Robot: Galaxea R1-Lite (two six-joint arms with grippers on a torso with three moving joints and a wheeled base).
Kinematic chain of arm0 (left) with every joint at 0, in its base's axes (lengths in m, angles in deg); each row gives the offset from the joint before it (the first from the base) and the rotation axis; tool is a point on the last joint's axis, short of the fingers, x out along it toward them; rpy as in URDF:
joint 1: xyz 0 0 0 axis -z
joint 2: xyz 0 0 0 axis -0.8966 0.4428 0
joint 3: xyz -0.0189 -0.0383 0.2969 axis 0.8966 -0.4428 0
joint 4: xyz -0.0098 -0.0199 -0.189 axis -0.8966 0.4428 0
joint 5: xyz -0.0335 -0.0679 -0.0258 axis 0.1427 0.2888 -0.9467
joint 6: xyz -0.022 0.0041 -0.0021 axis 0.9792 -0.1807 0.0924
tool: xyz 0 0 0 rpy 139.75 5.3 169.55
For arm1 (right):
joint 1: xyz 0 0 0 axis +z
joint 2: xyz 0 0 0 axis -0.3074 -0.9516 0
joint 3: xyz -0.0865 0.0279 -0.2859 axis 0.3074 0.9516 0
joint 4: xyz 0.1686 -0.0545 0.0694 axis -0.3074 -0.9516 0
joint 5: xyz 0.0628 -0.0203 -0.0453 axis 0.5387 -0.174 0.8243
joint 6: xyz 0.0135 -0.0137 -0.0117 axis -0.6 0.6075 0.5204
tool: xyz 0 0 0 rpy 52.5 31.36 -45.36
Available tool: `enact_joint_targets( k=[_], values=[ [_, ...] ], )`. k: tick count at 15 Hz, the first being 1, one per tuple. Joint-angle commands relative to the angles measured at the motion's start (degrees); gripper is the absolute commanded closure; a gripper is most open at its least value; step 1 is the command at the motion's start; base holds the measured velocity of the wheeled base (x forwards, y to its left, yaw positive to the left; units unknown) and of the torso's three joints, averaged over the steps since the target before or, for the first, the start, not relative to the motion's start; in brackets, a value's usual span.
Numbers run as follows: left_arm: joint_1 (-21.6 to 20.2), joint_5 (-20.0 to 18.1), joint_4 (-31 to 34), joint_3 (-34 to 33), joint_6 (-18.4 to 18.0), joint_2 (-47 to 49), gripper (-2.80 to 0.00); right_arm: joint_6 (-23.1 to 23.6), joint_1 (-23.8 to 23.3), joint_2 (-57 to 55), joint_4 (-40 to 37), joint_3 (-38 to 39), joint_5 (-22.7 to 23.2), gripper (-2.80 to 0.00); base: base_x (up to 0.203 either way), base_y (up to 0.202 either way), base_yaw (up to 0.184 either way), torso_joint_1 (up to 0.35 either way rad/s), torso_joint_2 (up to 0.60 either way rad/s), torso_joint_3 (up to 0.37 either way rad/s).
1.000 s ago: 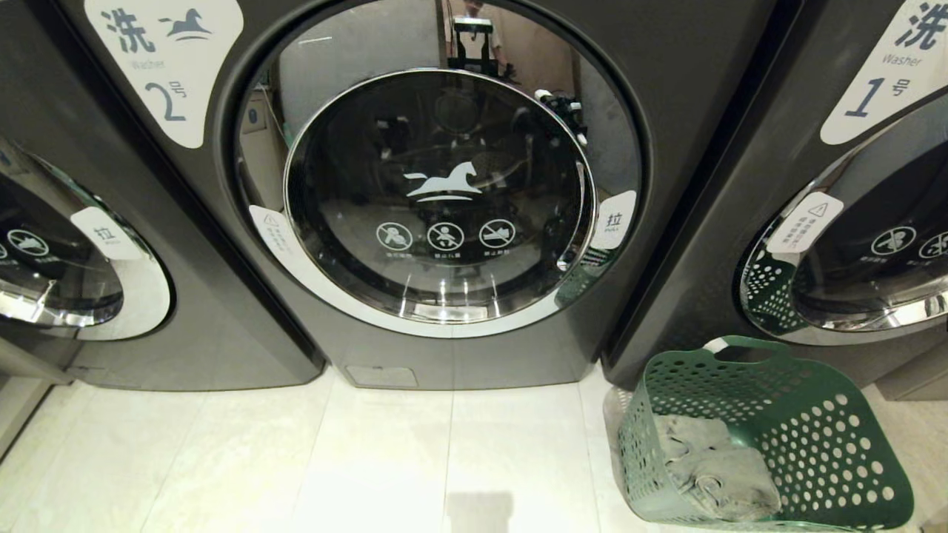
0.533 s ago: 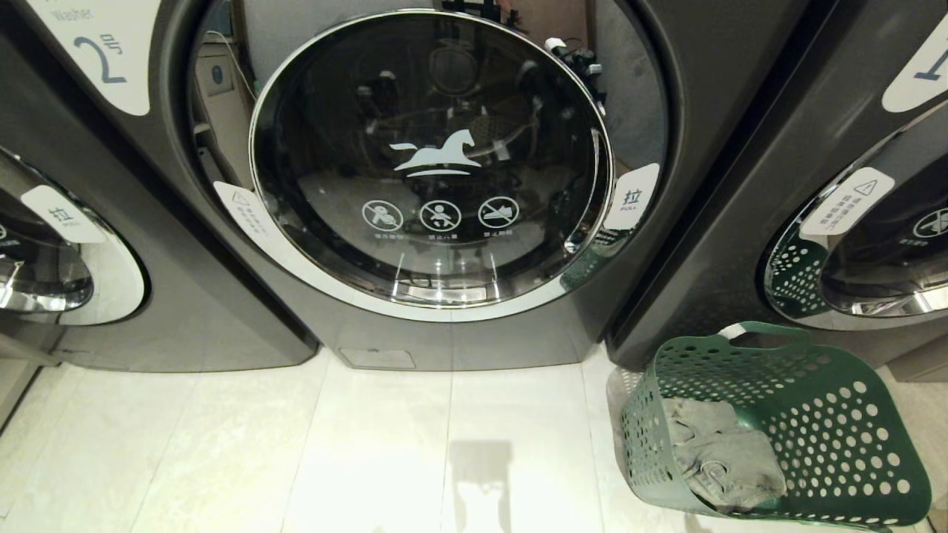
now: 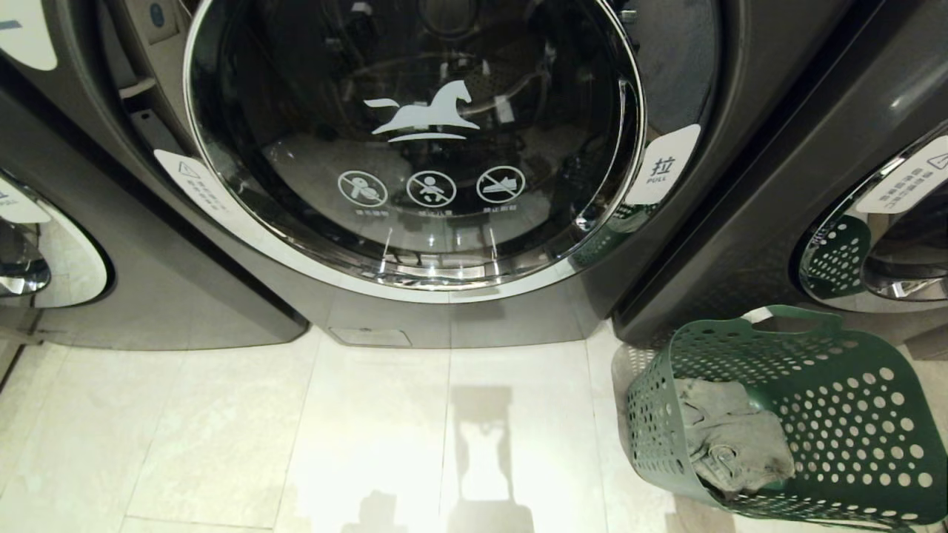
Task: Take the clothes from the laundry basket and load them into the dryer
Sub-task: Take the clothes out of the basket
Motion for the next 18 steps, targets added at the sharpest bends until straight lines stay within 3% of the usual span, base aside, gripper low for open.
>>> enact_joint_targets(
  k=[1, 8, 11, 14, 18],
  values=[
    [-0.01, 0.08, -0.05, -0.03, 0.15, 0.03, 0.00, 0.03, 0.00, 0.02, -0.02, 0.00, 0.03, 0.00, 0.000, 0.000, 0.000, 0.006, 0.00, -0.198],
    [-0.01, 0.08, 0.03, 0.01, -0.08, 0.09, 0.00, -0.14, -0.08, -0.16, -0.90, -0.52, -0.81, 0.00, 0.000, 0.000, 0.000, 0.002, 0.00, -0.197],
    [-0.01, 0.08, 0.03, 0.01, -0.02, 0.07, 0.00, 3.29, -0.30, -2.18, -8.56, -7.00, -0.82, 0.00, 0.000, 0.000, 0.000, 0.004, 0.01, -0.169],
    [-0.01, 0.08, 0.03, 0.01, -0.06, 0.09, 0.00, 3.93, -0.28, -16.68, -12.07, -17.20, -0.08, 0.00, 0.000, 0.000, 0.000, 0.003, 0.00, -0.034],
    [-0.01, 0.08, -0.05, 0.00, 0.03, 0.01, 0.00, -6.49, -0.32, -44.81, -13.23, -29.95, -1.04, 0.00, 0.000, 0.000, 0.000, 0.000, 0.00, 0.000]
  ],
)
